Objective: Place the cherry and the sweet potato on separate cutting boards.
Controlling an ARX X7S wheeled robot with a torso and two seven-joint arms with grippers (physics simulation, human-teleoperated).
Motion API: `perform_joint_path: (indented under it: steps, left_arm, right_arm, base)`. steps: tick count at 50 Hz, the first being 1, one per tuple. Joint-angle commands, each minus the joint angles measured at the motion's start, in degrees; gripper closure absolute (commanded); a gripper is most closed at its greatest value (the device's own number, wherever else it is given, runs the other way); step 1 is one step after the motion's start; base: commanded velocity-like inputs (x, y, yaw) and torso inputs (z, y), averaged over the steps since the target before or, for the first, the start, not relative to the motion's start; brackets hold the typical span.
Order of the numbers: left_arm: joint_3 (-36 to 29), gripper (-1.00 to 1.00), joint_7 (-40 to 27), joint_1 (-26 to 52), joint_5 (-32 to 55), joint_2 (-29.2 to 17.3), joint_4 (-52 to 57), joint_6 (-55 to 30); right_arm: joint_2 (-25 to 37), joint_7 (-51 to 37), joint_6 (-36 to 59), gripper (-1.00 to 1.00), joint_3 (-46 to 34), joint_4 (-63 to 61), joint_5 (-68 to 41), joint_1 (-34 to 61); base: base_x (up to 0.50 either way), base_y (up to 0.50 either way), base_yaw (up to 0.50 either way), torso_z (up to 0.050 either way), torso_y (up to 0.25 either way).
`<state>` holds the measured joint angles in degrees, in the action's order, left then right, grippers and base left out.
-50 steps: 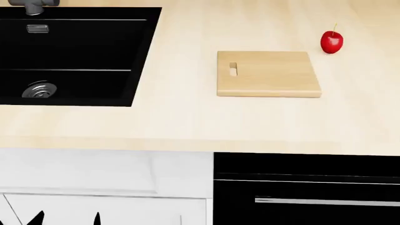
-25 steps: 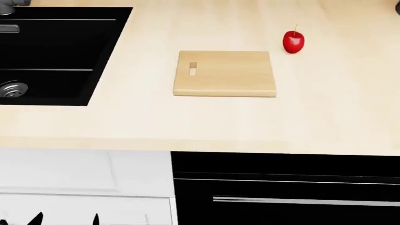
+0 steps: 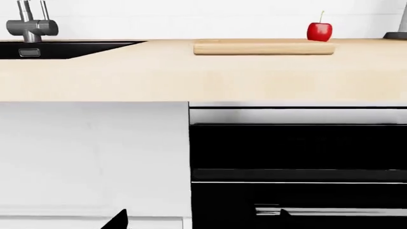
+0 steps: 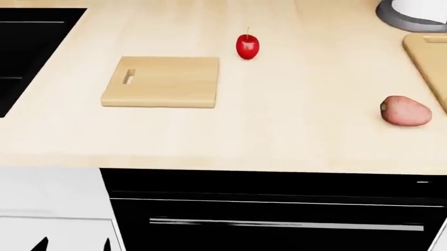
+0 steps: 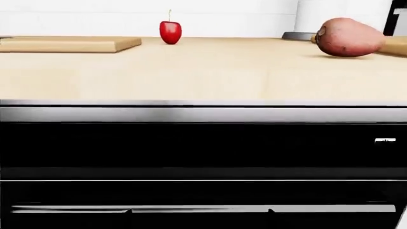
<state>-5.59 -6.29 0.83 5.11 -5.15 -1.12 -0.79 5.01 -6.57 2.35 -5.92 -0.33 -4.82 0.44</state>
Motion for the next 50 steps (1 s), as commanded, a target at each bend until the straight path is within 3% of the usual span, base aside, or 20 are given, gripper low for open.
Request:
perform_joint_path:
  steps: [1, 22, 50]
  left_arm:
    - [-0.7, -1.00, -0.6, 0.1, 1.2, -0.8, -0.1, -0.1]
    - [-1.9, -1.00, -1.8, 0.1, 2.2, -1.8, -0.1, 0.2]
    - [-3.9, -1.00, -1.5, 0.2, 4.2, -2.7, 0.9, 2.4]
  right_arm:
    - [0.6, -1.1, 0.1, -1.00, -0.7, 0.4, -0.7, 0.3]
    - [1.6, -2.6, -1.1, -1.00, -1.9, 0.3, -1.9, 0.2]
    - [2.7, -4.2, -1.0, -1.00, -3.1, 0.0, -3.1, 0.3]
  base:
    - [0.20, -0.50, 0.00, 0.000, 0.000]
    - [0.08, -0.46, 0.00, 0.000, 0.000]
    - [0.00, 0.00, 0.00, 0.004, 0.000]
